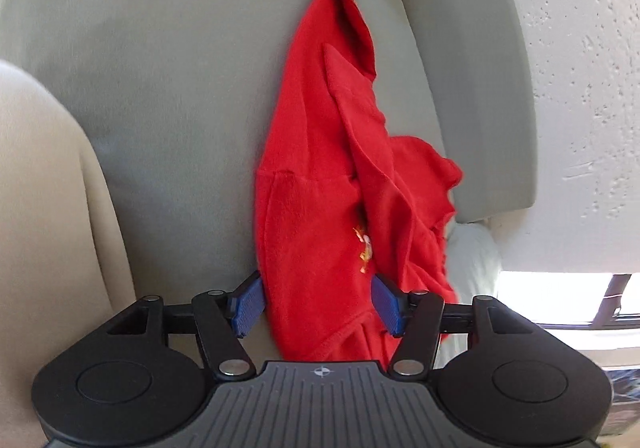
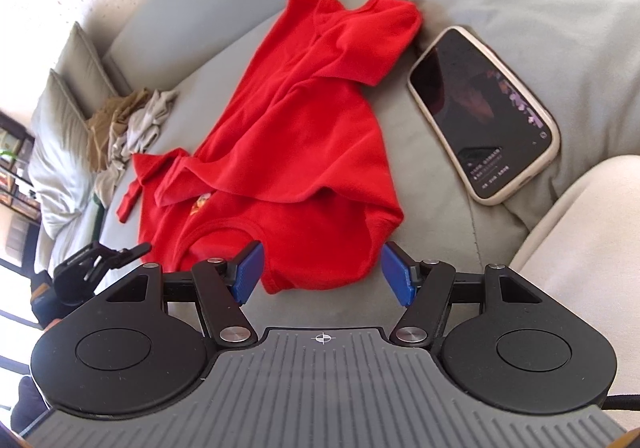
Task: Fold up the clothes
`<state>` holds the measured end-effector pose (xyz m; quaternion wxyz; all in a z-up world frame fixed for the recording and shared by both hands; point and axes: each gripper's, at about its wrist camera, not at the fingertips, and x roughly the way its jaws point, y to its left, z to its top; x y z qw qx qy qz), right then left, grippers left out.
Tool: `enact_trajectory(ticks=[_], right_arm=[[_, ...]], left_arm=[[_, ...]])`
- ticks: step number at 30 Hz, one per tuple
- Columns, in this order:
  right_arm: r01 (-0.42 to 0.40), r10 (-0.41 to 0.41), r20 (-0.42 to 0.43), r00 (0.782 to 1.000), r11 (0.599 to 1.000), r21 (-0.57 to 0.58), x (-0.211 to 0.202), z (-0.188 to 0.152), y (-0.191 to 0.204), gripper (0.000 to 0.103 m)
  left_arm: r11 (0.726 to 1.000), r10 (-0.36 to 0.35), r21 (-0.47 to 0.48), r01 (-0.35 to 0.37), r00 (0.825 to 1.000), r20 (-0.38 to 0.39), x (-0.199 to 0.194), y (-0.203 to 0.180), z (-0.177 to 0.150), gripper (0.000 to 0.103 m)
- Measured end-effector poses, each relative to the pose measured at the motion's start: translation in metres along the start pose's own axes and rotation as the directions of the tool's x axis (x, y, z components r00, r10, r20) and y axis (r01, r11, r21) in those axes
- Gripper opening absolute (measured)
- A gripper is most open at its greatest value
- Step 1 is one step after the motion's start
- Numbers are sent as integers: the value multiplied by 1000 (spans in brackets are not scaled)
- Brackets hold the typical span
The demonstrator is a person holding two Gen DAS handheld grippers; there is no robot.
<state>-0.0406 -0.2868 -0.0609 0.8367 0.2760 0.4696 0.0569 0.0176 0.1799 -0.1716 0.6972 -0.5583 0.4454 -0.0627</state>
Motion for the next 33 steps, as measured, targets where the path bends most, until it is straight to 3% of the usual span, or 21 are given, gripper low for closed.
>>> enact_trajectory(ticks=[2,5,7,9,13,15,20,22,26,29,33], right_arm=[[-8,8,0,1000,1000,-6,2,0,2,66],[-23,23,-4,1000,1000,1,5,-1,0,66],[-20,20,2,1000,1000,10,6,-3,-4,66],[6,-6,25,1000,1000,16,7,-5,-11,65],[82,-80,87,993,997,-17,12,-11,-20,58],[93,-89,81,993,995,-42,20,-13,-21,50],[36,-35,101,994,999,-12,34,-17,-32,48],[-22,17,121,993,999,38,40,-17,-42,39],[-146,126,141,982,979,143,48,-17,-62,35],[-205,193,82,978,962,183,47,-18,-69,31],[-239,224,99,970,953,188,57,-22,-68,31]], left_arm=[[997,-66,-44,66,998,0,3,8,1,55],[985,-138,-98,141,990,41,4,14,11,45],[994,-102,-38,105,992,71,2,6,19,45],[998,-41,60,36,997,71,4,-6,23,38],[971,53,230,-68,996,69,11,-25,22,23],[957,68,277,-86,995,75,11,-27,21,19],[964,45,259,-65,995,85,10,-19,20,18],[973,26,225,-48,995,98,10,-17,22,19],[981,25,188,-49,992,127,8,-18,24,39],[974,46,213,-74,990,133,12,-23,26,40],[973,24,227,-45,995,95,25,-26,32,40]])
